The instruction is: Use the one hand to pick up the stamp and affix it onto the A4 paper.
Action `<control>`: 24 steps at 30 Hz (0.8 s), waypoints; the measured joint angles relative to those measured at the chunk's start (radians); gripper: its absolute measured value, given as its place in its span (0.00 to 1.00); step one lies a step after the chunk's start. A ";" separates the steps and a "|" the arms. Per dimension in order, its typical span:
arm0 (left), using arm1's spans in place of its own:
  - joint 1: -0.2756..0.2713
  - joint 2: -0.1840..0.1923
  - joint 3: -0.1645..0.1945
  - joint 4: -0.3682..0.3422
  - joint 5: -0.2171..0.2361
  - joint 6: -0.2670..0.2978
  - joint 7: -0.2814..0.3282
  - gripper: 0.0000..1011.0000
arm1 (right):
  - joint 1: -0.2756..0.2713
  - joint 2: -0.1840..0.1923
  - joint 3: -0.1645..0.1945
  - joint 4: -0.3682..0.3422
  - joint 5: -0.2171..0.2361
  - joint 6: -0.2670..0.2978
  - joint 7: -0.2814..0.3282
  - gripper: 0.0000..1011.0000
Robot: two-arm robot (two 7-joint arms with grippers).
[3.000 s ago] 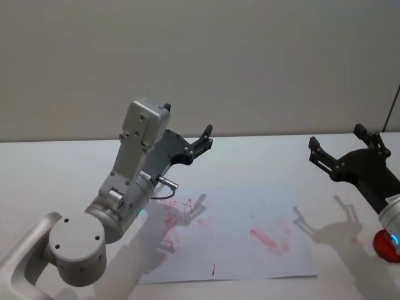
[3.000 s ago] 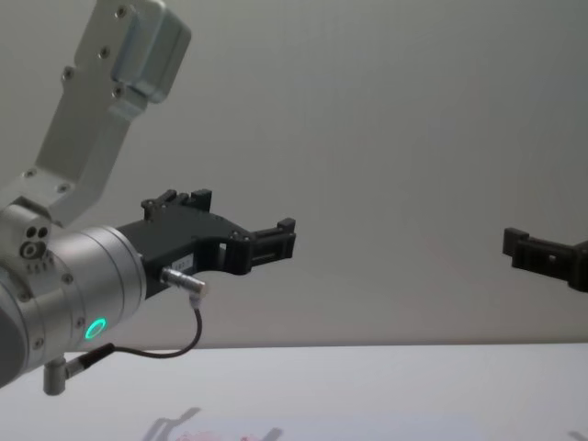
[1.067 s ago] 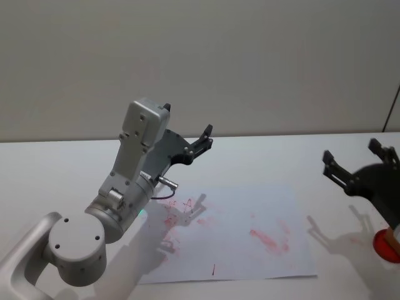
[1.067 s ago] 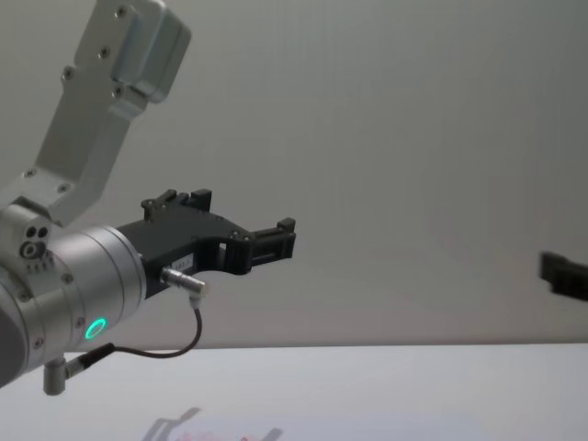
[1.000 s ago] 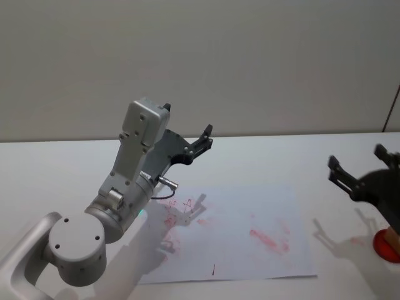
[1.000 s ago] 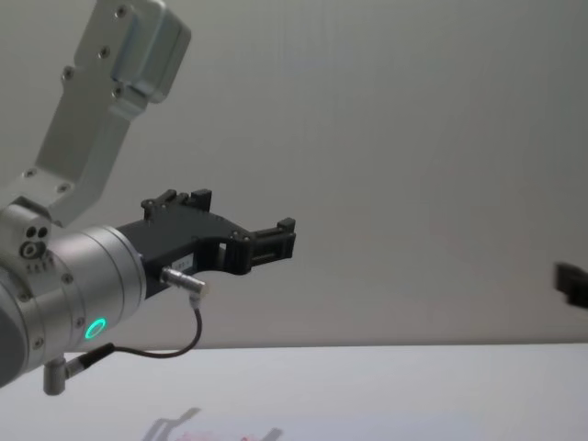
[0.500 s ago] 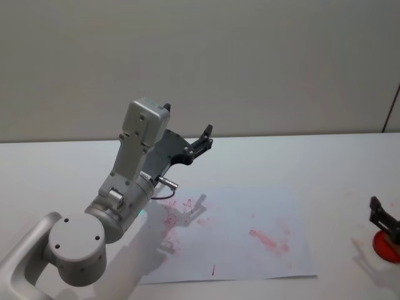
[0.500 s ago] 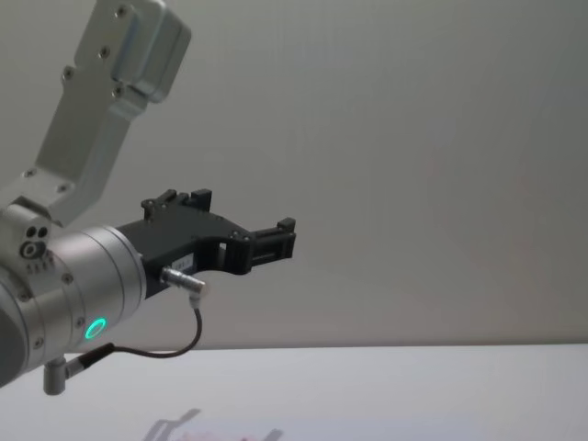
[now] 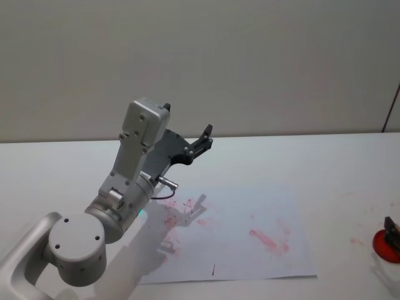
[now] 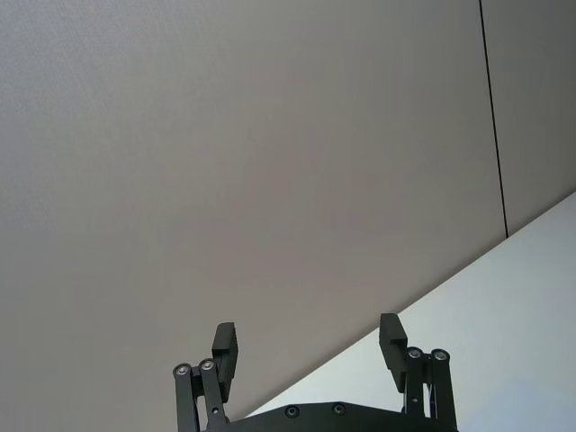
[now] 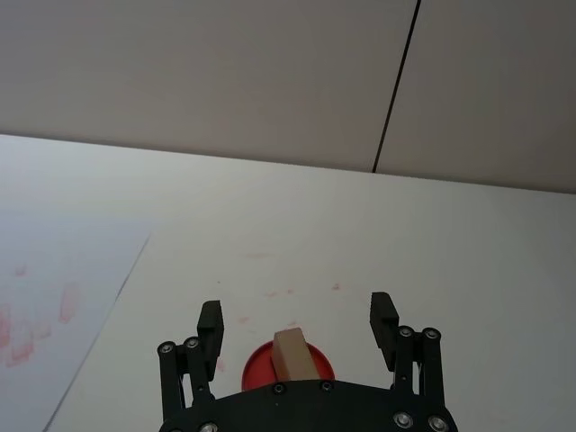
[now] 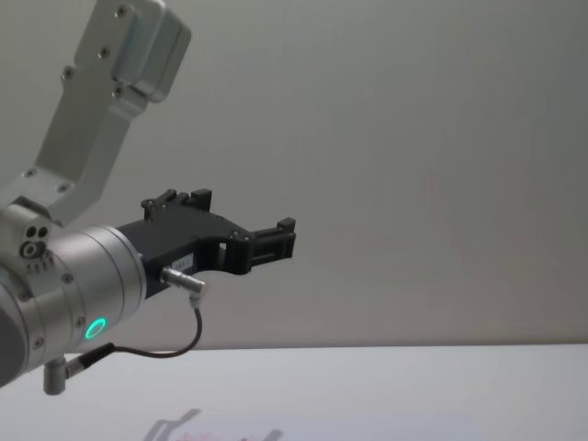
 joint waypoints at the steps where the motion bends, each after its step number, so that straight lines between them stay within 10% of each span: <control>1: 0.000 0.000 0.000 0.000 0.000 0.000 0.000 0.99 | -0.001 0.000 0.001 0.001 0.000 0.003 -0.001 0.99; 24: 0.000 0.000 0.000 0.000 0.000 0.000 0.000 0.99 | 0.071 -0.039 -0.003 0.095 -0.032 0.104 0.067 0.99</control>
